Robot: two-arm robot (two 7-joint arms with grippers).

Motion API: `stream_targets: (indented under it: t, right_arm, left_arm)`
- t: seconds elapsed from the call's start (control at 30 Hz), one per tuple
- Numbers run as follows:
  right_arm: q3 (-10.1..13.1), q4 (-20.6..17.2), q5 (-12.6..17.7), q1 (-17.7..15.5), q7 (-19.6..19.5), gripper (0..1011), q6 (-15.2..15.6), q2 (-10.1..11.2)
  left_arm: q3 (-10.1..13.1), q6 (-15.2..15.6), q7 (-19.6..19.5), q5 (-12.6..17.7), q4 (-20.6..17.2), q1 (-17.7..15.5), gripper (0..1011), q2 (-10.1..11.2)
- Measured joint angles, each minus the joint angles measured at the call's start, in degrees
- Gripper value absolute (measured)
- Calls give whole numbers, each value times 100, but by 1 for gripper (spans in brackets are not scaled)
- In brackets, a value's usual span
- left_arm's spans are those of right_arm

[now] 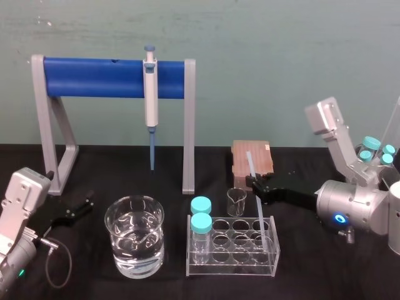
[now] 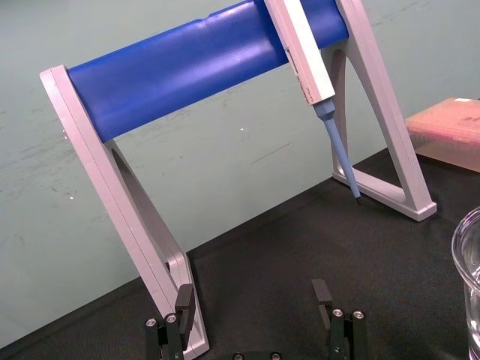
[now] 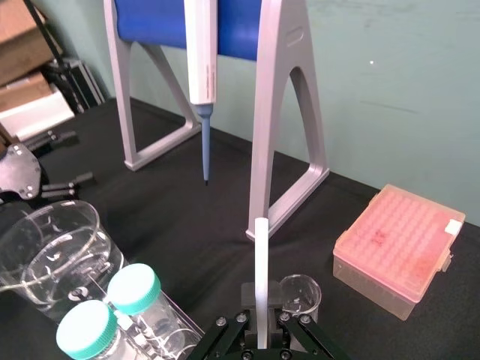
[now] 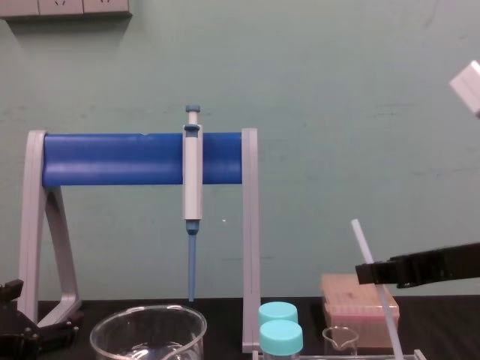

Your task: Pick up the stirring rod with one hand, then place it down.

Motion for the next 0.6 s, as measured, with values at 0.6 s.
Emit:
stream_targets:
  t: [0.6]
  right_arm:
    - [397, -953, 354, -532, -227, 79, -528, 436]
  left_arm:
    - [0, 0, 0, 0, 0, 0, 1005, 0]
